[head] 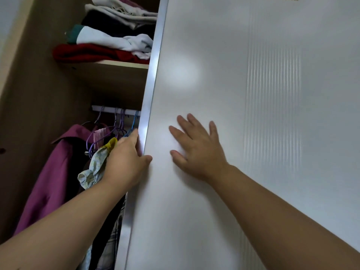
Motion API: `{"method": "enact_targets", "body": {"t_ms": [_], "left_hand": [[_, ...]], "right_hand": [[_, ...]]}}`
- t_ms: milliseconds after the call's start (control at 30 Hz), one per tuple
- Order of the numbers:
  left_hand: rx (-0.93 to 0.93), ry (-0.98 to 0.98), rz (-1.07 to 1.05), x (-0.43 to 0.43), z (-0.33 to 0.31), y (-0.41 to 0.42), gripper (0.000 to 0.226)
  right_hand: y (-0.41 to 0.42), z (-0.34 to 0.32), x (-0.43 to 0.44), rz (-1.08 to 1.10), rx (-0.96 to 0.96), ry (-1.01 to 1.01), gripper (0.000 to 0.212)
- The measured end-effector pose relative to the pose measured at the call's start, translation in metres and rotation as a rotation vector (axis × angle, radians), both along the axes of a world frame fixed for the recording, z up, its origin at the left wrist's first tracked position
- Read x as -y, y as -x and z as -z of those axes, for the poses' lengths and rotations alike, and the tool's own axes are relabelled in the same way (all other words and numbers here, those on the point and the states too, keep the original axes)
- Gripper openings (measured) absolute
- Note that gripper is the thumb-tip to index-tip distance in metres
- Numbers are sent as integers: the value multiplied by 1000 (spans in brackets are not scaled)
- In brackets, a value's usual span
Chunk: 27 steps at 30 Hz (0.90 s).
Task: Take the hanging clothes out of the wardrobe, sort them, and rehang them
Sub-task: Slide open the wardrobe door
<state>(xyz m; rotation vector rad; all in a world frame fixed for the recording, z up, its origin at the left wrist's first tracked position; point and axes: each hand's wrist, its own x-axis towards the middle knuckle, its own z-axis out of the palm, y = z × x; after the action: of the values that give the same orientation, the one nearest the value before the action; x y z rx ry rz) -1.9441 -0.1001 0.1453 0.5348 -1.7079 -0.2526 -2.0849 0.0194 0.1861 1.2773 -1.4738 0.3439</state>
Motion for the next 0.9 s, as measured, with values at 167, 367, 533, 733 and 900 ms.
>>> {"method": "enact_targets", "body": {"t_ms": [167,367,533,733,900], "left_hand": [[22,-111,431,-4,9,9,84],[50,-43,480,-25,16,37,81],[38,-40,541,-41,20,65,62],[33,-56,685,-61,22,90,70],[43,-23,654,-78,23,107,73]], "right_hand": [[-11,0,26,69,91,181,64],[1,6,18,150,181,283,78],[22,8,-9,172,208,289,86],[42,9,-33,237,207,283,88],[56,10,-50,263,215,284,86]]}}
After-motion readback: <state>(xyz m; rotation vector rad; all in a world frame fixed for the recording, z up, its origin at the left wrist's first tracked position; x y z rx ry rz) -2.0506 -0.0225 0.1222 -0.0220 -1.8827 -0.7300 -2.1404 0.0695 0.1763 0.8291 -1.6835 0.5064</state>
